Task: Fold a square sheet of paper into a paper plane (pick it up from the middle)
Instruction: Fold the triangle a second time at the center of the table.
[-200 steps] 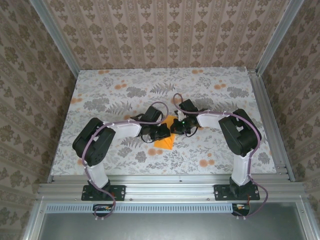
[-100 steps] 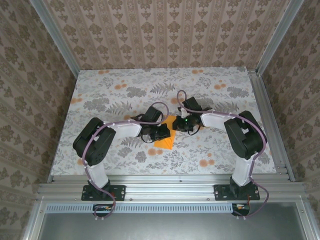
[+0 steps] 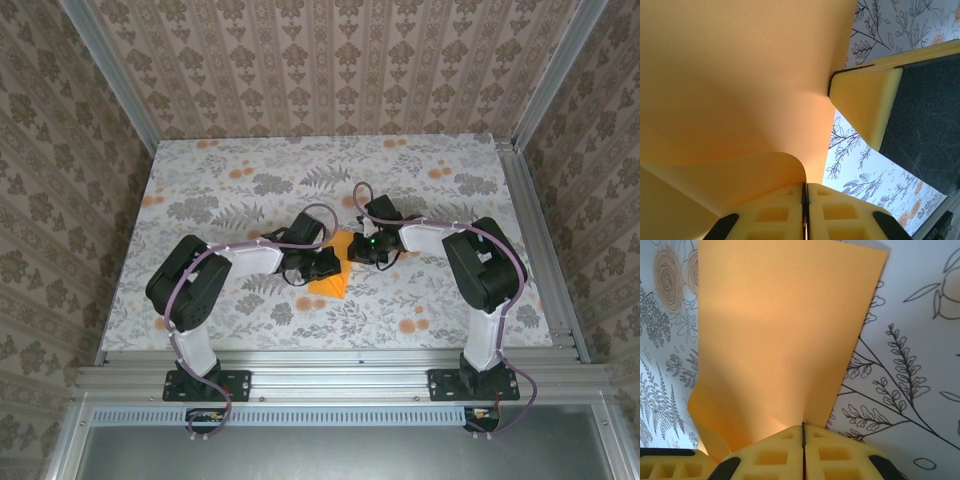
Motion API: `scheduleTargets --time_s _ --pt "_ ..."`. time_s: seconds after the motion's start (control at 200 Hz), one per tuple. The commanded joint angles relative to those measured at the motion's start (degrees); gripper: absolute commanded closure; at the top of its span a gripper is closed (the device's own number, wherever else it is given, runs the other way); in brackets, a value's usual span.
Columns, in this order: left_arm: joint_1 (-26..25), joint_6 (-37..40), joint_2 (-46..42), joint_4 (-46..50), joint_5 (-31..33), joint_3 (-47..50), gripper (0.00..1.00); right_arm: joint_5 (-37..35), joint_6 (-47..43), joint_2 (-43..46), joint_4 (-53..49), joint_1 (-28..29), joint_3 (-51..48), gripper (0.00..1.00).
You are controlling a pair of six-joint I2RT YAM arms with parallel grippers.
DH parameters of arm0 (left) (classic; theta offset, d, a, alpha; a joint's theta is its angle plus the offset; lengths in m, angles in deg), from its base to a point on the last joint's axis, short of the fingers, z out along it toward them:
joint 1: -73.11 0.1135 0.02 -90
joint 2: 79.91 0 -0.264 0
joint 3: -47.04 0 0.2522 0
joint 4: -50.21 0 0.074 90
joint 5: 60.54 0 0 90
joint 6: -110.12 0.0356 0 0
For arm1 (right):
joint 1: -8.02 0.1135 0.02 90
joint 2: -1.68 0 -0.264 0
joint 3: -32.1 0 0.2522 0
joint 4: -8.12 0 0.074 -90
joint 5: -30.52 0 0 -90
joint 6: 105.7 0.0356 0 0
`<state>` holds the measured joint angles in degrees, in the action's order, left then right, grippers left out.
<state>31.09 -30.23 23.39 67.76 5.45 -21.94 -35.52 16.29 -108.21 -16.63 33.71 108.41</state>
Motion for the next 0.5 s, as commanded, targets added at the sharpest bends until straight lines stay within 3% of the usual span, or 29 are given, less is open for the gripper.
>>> scheduleTargets --time_s 0.0,0.495 --pt "-0.2 1.7 1.6 -0.1 0.0 -2.1 0.9 -0.5 -1.5 -1.7 -2.7 0.1 0.2 0.9" --pt "-0.3 1.2 3.8 -0.7 0.5 -4.2 0.9 0.2 -1.5 -1.9 -2.7 0.2 -0.2 0.91"
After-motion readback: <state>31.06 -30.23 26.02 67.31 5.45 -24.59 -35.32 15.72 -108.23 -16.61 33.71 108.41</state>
